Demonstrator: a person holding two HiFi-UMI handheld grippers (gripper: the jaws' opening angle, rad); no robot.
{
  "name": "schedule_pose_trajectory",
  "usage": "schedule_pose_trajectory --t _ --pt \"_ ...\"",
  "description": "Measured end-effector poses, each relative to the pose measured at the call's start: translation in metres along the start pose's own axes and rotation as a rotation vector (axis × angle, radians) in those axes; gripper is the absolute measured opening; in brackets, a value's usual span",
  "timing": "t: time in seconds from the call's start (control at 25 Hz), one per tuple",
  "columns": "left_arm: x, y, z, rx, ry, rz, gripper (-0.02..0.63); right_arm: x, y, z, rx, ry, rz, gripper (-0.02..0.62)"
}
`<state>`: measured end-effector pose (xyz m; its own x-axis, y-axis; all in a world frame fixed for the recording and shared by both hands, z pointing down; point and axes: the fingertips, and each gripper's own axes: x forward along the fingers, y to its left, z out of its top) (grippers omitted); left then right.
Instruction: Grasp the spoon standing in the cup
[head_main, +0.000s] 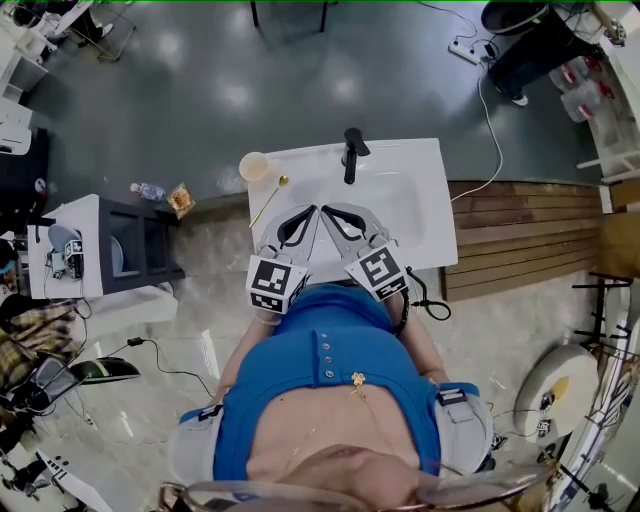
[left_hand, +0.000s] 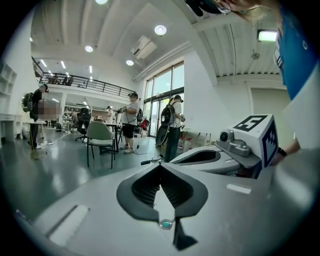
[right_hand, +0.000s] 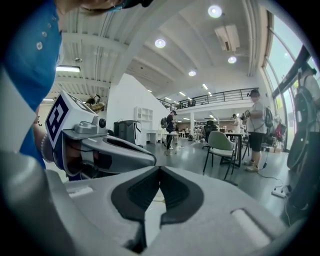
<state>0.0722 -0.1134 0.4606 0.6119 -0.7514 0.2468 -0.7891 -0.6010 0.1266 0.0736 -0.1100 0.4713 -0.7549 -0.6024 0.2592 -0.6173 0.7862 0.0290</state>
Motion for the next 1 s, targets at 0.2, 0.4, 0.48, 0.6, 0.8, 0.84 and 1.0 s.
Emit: schedule_pose_trajectory --t 0.2,0.4,0.48,0.6,0.8,0.84,1.0 --pt "-0.003 -0.006 0.025 0.019 -0.051 -0.013 0.000 -0.008 -0.004 0.019 -0.023 -0.039 -0.018 0.003" --pt "-0.002 -0.007 0.043 0.033 -0.076 0.011 0.000 -0.014 -0.013 0.032 -0.028 -0.069 -0.052 0.003" --pt "-0.002 -0.009 0.044 0.036 -0.082 0.009 0.000 -0.016 -0.016 0.036 -0.026 -0.081 -0.061 0.003" --pt "-0.002 -0.011 0.043 0.038 -0.094 -0.005 0.000 -0.017 -0.018 0.040 -0.032 -0.096 -0.059 0.003" --pt "-0.003 -0.009 0.048 0.040 -0.093 0.006 0.000 -0.016 -0.018 0.043 -0.059 -0.082 -0.056 0.002" --pt "-0.004 -0.009 0.047 0.041 -0.094 0.005 0.000 -0.016 -0.019 0.042 -0.060 -0.081 -0.059 0.002" --pt "-0.005 -0.010 0.051 0.048 -0.084 0.017 0.000 -0.018 -0.021 0.043 -0.056 -0.077 -0.071 0.002"
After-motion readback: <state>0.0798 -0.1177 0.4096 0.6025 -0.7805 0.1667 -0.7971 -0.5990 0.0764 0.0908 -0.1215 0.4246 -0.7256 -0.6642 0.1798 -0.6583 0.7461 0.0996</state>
